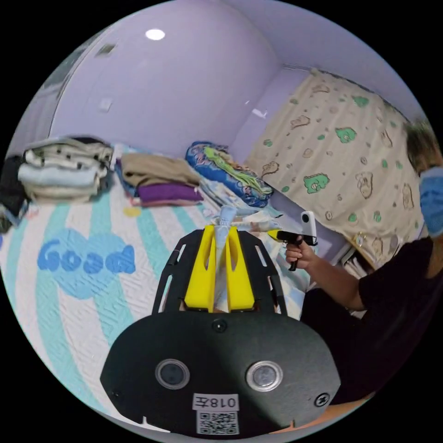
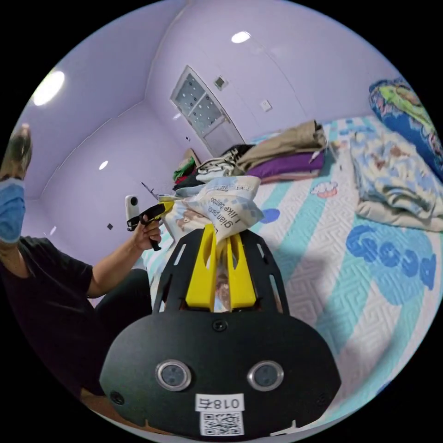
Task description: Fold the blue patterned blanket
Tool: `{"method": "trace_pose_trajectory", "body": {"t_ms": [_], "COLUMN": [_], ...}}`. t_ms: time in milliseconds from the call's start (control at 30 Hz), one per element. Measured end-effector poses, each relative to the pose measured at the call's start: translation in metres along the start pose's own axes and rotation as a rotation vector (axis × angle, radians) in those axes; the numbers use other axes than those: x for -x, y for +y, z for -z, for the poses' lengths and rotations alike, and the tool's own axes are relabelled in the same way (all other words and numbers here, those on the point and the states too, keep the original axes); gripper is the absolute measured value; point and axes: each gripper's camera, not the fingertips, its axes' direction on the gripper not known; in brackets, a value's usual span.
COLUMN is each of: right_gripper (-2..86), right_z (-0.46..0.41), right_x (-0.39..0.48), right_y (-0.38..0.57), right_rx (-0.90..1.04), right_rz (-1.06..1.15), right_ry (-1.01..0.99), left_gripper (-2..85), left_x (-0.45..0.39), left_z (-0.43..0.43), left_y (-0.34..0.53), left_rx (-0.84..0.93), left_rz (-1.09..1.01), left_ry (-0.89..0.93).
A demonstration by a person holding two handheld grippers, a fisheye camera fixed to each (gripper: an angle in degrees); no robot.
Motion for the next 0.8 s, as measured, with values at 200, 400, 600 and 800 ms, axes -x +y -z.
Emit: {"method": "trace_pose_trajectory", "body": {"t_ms": [200, 400, 600, 800], "right_gripper": [3.4, 3.3, 3.2, 3.1], "right_z": [0.096, 0.231, 0.370, 0.479], "right_x": [0.111, 0.167, 0.169, 0.128], "right_y": [0.020, 0.022, 0.013, 0.022], "right_rx": [-0.093, -0.196, -0.222, -0.260], "right_rz": [0.170, 0.206, 0.125, -0.100], "right_ry": [0.209, 0.472, 0.837, 1.174], "left_gripper": [1.3, 1.7, 2.0, 2.1], "left_x": [-0.147, -0.274, -0.381, -0.483], "left_z": [0.084, 0.088, 0.000, -0.122], "left_y": [-0.077, -0.183, -0.286, -0.336], "left_rx": [-0.061, -0.111, -0.138, -0.101], "left_rz": [-0.359, -0.535, -0.489, -0.383], "left_ry": [-0.130, -0.085, 0.032, 0.190]}}
